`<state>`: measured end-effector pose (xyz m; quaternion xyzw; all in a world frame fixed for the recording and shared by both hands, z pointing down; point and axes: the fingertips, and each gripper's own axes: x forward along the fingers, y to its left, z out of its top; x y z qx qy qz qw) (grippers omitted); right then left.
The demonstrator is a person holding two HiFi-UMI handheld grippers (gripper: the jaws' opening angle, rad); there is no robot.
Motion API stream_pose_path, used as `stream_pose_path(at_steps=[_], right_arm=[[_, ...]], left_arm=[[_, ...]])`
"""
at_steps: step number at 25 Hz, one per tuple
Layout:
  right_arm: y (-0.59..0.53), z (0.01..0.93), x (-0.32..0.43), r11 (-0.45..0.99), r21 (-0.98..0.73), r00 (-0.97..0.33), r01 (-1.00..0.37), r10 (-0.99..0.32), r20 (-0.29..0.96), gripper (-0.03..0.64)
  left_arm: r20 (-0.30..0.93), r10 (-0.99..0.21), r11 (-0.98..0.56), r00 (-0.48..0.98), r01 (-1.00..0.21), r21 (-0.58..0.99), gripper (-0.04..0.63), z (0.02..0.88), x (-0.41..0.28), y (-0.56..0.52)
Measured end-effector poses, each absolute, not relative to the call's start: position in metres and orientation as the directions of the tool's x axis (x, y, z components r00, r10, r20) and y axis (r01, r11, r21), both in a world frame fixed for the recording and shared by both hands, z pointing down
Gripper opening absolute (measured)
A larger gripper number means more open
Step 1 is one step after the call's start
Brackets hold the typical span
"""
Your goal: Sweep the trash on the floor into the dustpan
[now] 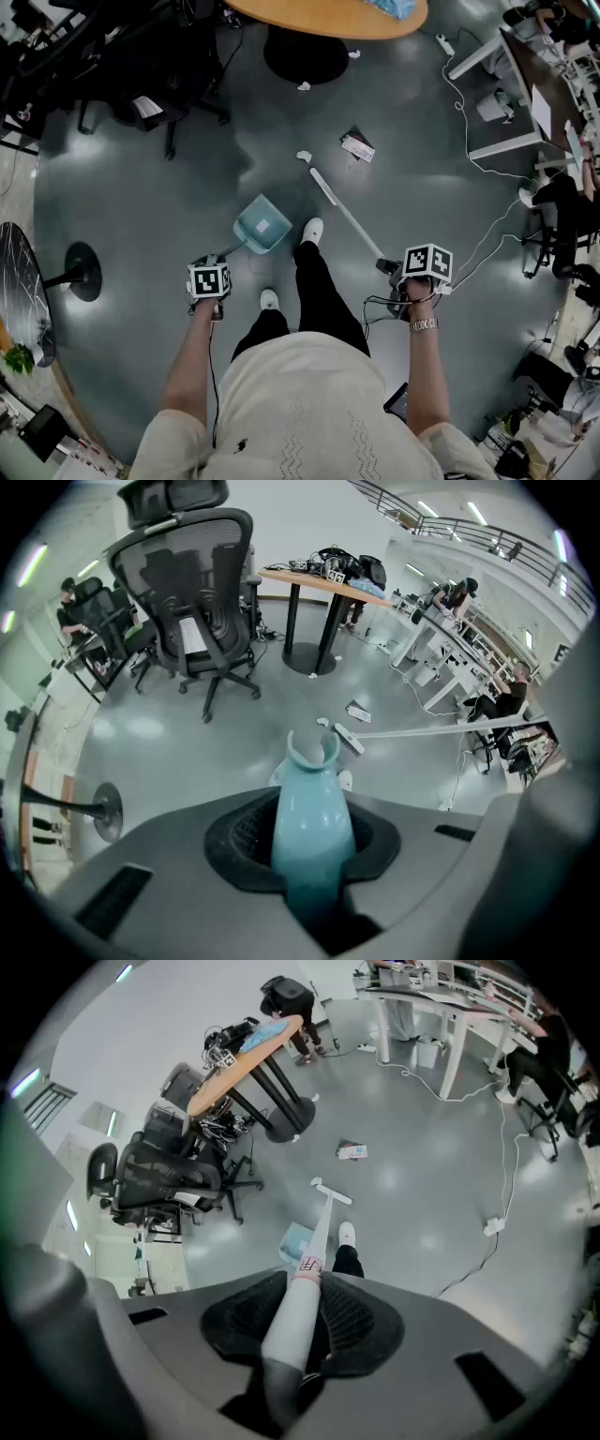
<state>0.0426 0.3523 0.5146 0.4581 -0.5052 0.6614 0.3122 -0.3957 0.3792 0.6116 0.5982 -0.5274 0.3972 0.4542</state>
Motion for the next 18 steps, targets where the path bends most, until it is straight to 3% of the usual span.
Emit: stream_pose_path(at_steps=[10, 18], right_arm=[[0.119, 0.534, 0.075, -0.066, -0.301, -0.302, -0.951, 0.001, 0.953, 0.120], [0.077, 0.566, 0.027, 0.009, -0.253, -0.253, -0.967, 0.016, 0.967, 0.120]], left_arm=[[0.951, -0.294, 0.003, 0.095, -0.995, 0.100, 0.092, 0.638, -0.362, 0.182], [0.977, -0.189, 0.004, 0.100, -0.995, 0.103, 0.092, 0.692, -0.353, 0.124]])
